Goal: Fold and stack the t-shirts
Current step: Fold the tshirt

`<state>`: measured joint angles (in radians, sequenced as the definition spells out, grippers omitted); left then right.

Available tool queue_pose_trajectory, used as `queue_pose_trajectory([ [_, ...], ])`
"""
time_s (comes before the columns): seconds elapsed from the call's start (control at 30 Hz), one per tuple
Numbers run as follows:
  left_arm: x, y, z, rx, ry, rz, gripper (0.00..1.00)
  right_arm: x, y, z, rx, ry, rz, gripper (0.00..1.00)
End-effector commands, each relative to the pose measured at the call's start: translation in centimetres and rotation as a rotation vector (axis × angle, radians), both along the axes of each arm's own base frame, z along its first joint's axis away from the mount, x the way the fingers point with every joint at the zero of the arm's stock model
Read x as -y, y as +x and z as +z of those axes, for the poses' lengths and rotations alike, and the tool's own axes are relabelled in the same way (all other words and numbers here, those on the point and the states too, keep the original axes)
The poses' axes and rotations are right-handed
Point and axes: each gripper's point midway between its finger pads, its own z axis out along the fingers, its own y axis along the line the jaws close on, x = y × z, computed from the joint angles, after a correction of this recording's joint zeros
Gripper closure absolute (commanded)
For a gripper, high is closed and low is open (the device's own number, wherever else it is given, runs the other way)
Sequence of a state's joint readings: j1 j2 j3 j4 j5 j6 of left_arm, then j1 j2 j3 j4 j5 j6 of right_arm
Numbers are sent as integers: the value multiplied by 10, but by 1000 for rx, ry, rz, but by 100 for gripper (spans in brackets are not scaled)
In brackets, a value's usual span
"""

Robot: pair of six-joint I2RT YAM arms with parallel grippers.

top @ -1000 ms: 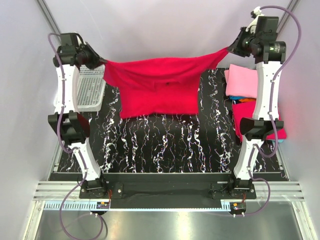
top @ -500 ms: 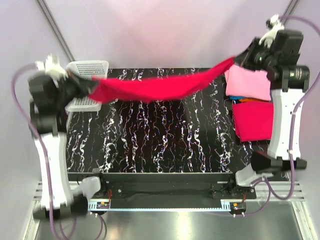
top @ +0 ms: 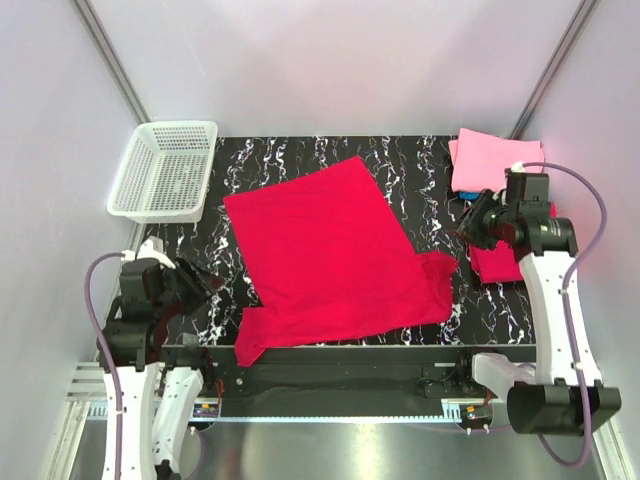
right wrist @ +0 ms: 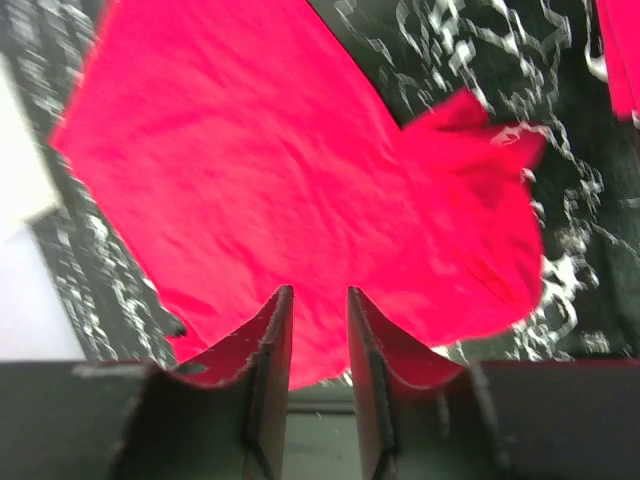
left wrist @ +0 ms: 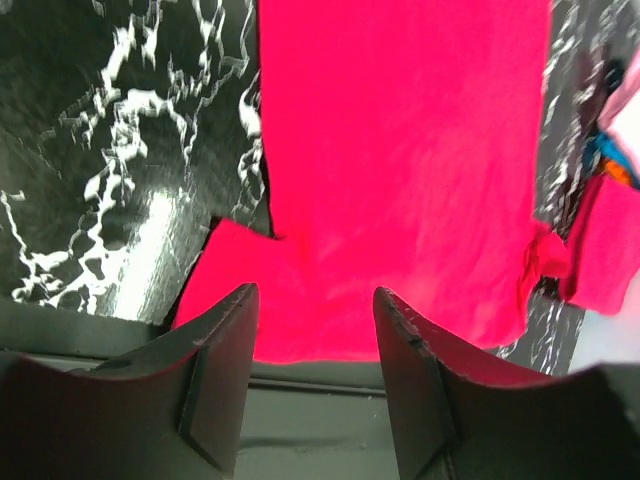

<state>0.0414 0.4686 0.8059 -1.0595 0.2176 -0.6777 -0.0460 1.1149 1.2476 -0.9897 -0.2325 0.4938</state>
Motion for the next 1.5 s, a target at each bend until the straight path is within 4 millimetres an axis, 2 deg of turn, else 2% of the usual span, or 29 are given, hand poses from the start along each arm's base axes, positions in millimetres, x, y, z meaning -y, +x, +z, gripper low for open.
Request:
queue_pose_trajectory([
  [0.0,-5,20,24,54,28,10,46,-1,17,36,182,30,-41,65],
  [0.07,1,32,13,-11,9,-30,46,-6,16,36,192,44,-12,57],
  [0.13,12,45,13,-9,-30,-97,47,-13,14,30,195,55,28,51],
  [0.17,16,51,12,-8,-43,-119,48,-15,10,31,209,57,43,51],
  [0.23,27,70,13,4,-70,-185,52,-23,4,18,208,87,84,52],
  [0.27,28,78,18,17,-62,-197,53,-29,-2,4,184,111,102,53],
  [0.33,39,93,10,-26,-53,-248,57,-43,-11,-11,158,164,162,64],
  [0.37,39,103,14,-21,-25,-239,58,-46,-16,-20,137,169,174,66],
  [0.4,51,111,8,-38,-13,-279,58,-55,-25,-40,91,166,203,66],
  [0.5,69,131,15,-17,14,-317,59,-65,-40,-67,38,157,225,66],
  [0.53,75,141,2,-65,16,-326,59,-67,-43,-71,33,160,225,66],
  [0.57,79,151,7,-55,21,-334,58,-70,-46,-80,12,170,219,66],
  [0.6,85,158,2,-74,33,-352,57,-75,-48,-83,4,169,227,66],
  [0.63,89,169,-17,-134,48,-360,57,-78,-50,-88,-12,171,235,66],
  [0.67,92,182,-17,-132,68,-373,57,-81,-51,-96,-45,174,232,67],
  [0.73,102,196,-30,-162,86,-400,57,-86,-54,-110,-81,152,242,67],
  [0.77,106,212,-48,-202,115,-411,57,-85,-52,-120,-104,131,226,67],
  [0.83,115,234,-55,-205,149,-424,58,-91,-51,-127,-113,109,240,68],
  [0.87,118,242,-77,-253,161,-431,59,-92,-47,-135,-139,91,232,68],
  [0.93,120,252,-89,-284,178,-425,60,-102,-46,-140,-161,70,272,68],
  [0.97,119,264,-86,-263,204,-405,60,-107,-40,-143,-175,48,287,68],
  [1.03,117,273,-100,-288,232,-386,59,-112,-33,-148,-172,-10,295,68],
  [1.07,116,283,-98,-271,246,-376,59,-120,-27,-154,-183,-37,314,67],
  [1.1,116,285,-109,-304,257,-375,59,-125,-26,-157,-191,-50,326,67],
  [1.13,115,289,-113,-312,268,-371,59,-129,-24,-162,-203,-61,335,67],
  [1.17,114,299,-107,-291,289,-362,58,-137,-21,-171,-220,-85,352,67],
  [1.23,113,307,-117,-317,323,-356,58,-142,-19,-183,-248,-99,356,67],
  [1.27,111,310,-119,-321,339,-357,57,-144,-18,-195,-275,-112,354,67],
  [1.47,99,312,-144,-384,420,-338,57,-140,-21,-224,-331,-167,337,66],
])
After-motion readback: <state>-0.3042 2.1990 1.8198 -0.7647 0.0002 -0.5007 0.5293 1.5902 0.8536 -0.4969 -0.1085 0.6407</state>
